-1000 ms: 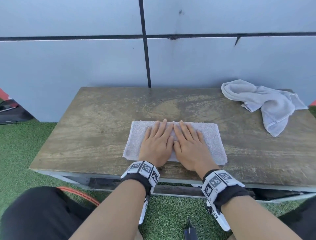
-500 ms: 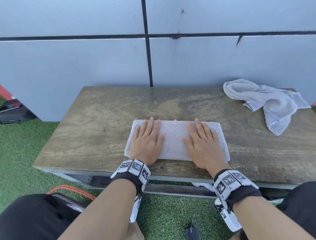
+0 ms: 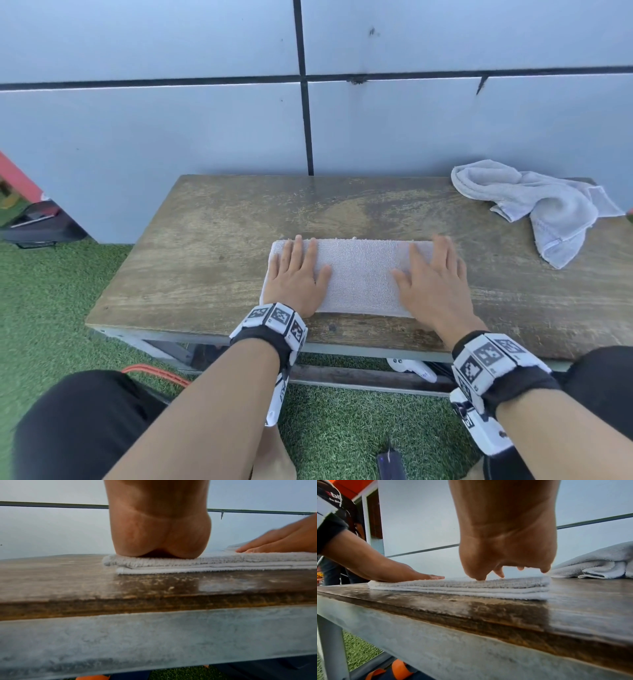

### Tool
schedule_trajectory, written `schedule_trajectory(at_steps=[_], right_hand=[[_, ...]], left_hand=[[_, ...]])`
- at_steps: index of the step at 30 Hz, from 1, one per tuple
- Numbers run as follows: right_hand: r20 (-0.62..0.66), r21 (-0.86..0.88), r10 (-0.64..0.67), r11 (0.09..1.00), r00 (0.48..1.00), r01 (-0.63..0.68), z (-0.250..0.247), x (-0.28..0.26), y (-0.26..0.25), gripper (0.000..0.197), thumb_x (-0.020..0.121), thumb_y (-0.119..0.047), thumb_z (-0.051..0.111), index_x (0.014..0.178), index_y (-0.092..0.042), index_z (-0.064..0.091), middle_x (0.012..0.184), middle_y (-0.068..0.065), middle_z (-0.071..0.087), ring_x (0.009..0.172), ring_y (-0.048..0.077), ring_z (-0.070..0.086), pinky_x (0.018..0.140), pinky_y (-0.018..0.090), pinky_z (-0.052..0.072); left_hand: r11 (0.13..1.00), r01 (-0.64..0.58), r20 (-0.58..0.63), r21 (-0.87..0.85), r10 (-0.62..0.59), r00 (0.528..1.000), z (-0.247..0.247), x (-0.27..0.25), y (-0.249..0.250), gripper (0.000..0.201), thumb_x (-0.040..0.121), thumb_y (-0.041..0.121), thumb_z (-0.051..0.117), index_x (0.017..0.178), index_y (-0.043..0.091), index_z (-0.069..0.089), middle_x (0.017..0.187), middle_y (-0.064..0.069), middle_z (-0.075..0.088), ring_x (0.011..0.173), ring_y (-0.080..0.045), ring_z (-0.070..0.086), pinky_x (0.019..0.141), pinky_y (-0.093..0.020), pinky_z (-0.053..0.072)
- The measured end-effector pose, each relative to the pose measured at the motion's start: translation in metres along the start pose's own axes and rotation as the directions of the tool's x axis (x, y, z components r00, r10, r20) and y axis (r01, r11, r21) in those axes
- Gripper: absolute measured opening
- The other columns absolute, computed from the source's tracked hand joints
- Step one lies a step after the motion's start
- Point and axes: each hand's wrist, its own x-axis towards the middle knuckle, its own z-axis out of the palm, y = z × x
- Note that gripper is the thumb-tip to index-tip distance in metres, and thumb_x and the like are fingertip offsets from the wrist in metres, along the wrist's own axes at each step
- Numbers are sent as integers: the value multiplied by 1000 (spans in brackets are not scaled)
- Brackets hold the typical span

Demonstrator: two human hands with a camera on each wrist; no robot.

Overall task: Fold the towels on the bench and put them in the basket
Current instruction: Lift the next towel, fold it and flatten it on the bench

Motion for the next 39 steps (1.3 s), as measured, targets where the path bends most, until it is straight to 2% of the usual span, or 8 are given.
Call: schedule_trajectory(at_steps=[3, 6, 11, 16, 19, 24, 30, 39], right_hand=[[-176, 66, -117, 989, 977, 131, -15, -15, -13, 19, 96, -33, 44, 98, -16, 53, 104, 4, 49, 88, 20, 52, 71, 34, 51], [26, 145, -162, 977, 986, 157, -19, -26, -20, 26, 98, -31, 39, 77, -19, 49, 72, -3, 58, 60, 15, 56, 53, 32, 51], [30, 209, -158, 967, 987, 149, -19, -17, -19, 24, 101, -28, 39, 100, -14, 59, 104, 2, 57, 82, 20, 58, 69, 37, 55], [44, 291, -238, 932, 970, 216, -19, -22, -20, 41, 98, -14, 42, 138, -16, 48, 144, 1, 40, 127, 23, 45, 95, 39, 48], [136, 244, -272, 941, 953, 234, -13, -30, -21, 51, 92, -1, 46, 140, -19, 46, 144, 4, 35, 131, 25, 37, 101, 37, 42], [185, 360, -260, 915, 948, 181, 1, -36, -6, 77, 80, 18, 53, 143, -25, 44, 159, 1, 14, 148, 24, 16, 114, 36, 30], [133, 452, -231, 880, 964, 149, 16, -40, 20, 73, 85, 8, 63, 142, -34, 44, 154, -6, 16, 137, 23, 35, 104, 32, 42], [317, 480, -370, 857, 873, 189, 12, -52, 32, 89, 86, -4, 68, 142, -60, 28, 160, -19, -15, 150, 23, 17, 112, 39, 39]], left_hand=[[998, 60, 21, 29, -61, 998, -3, -7, -1, 68, 101, 60, 9, 159, 29, -10, 167, -1, -14, 154, -19, -15, 125, -43, -6], [991, 117, 47, 70, -120, 992, -15, -16, -1, 72, 101, 61, 11, 160, 24, -6, 168, -7, -7, 155, -25, -7, 125, -45, 1], [960, 181, 81, 213, -202, 976, -50, -34, 13, 75, 99, 60, 32, 151, 6, 33, 155, -18, 32, 142, -34, 31, 116, -47, 26], [983, 110, 87, -145, -98, 991, -58, -50, 4, 36, 93, 37, 48, 78, 7, 60, 78, -7, 65, 69, -27, 58, 75, -36, 51], [982, -16, 154, -186, 45, 987, -45, -63, -9, 24, 94, 30, 52, 113, 17, 59, 96, -2, 65, 81, -21, 60, 73, -33, 49], [961, -190, 112, -203, 215, 970, -29, -78, -19, 71, 85, 17, 60, 145, 40, 30, 109, 0, 49, 109, -23, 48, 98, -43, 39], [953, -293, 165, 82, 277, 947, -15, -85, -11, 120, 69, 21, 80, 149, 52, -4, 132, -4, 32, 121, -25, 37, 107, -51, 29], [949, -309, -20, 55, 310, 950, -5, -88, 1, 86, 82, 12, 63, 145, 52, 21, 116, 2, 31, 111, -19, 43, 98, -56, 37]])
